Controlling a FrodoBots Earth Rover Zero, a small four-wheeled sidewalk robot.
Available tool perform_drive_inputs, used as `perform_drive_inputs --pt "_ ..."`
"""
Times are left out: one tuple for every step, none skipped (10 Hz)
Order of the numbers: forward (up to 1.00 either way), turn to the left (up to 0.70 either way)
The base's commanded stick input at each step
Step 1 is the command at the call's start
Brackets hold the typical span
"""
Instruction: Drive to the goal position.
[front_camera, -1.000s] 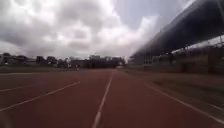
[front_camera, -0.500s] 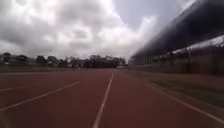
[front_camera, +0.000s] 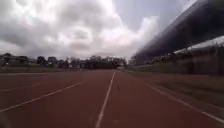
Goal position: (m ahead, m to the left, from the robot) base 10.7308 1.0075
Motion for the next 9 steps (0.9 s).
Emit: perform_drive_inputs --pt "0.7 0.0" --pt "0.7 0.0" --pt "0.7 0.0" --pt "0.7 0.0" --pt "0.7 0.0" --pt "0.7 0.0" --pt "0.7 0.0" --pt "0.7 0.0" --pt "0.7 0.0"
